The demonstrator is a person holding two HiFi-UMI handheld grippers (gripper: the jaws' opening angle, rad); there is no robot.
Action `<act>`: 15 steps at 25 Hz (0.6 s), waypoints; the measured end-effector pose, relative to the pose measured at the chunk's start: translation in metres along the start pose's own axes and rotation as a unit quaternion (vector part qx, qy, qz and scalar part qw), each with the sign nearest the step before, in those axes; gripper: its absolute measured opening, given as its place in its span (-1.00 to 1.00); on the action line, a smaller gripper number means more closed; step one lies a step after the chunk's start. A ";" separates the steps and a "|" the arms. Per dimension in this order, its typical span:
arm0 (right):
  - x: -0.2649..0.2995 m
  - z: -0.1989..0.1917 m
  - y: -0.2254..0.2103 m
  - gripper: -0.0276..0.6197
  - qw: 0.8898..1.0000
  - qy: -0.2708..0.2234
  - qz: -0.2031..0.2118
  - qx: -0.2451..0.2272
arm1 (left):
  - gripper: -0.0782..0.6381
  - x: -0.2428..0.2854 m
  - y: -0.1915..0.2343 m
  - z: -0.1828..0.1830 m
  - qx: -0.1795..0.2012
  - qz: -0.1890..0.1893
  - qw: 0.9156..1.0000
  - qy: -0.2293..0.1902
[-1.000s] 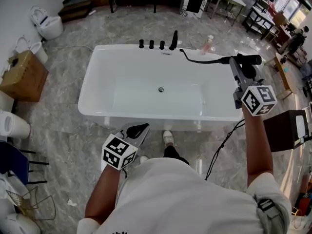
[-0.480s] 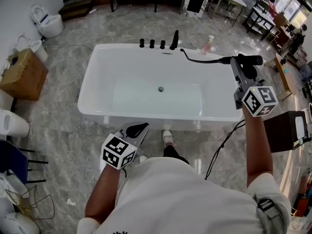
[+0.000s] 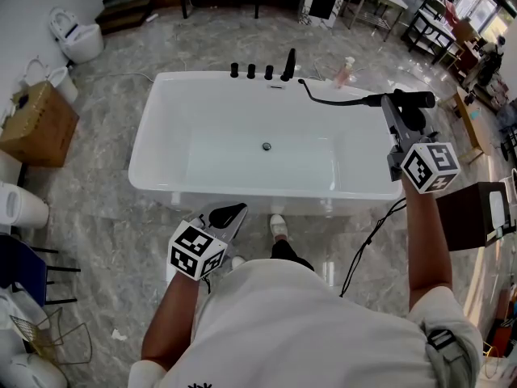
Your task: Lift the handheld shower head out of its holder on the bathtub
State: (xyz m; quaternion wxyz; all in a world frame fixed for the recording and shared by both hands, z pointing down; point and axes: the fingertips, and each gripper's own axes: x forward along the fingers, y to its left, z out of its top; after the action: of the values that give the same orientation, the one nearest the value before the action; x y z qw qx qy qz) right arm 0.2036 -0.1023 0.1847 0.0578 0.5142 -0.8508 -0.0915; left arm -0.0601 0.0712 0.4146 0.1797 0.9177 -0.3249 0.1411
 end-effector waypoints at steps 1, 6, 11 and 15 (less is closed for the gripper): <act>0.000 0.001 0.000 -0.46 1.000 0.000 0.000 0.000 | -0.76 0.000 0.000 0.000 0.000 0.000 1.000 0.000; 0.000 0.000 -0.002 -0.46 1.000 -0.001 0.002 0.001 | -0.76 0.002 -0.002 0.001 0.001 0.000 1.000 0.001; -0.001 -0.002 0.000 -0.46 1.000 -0.001 0.004 0.002 | -0.76 0.000 -0.002 -0.001 -0.001 0.003 1.000 0.000; 0.001 -0.003 0.000 -0.46 1.000 0.001 0.004 0.003 | -0.76 0.001 -0.001 -0.002 -0.003 0.003 1.000 0.002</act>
State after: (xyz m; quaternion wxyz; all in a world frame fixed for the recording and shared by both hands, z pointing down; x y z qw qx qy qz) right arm 0.2039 -0.1034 0.1874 0.0574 0.5105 -0.8533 -0.0887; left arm -0.0596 0.0721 0.4162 0.1830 0.9159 -0.3279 0.1419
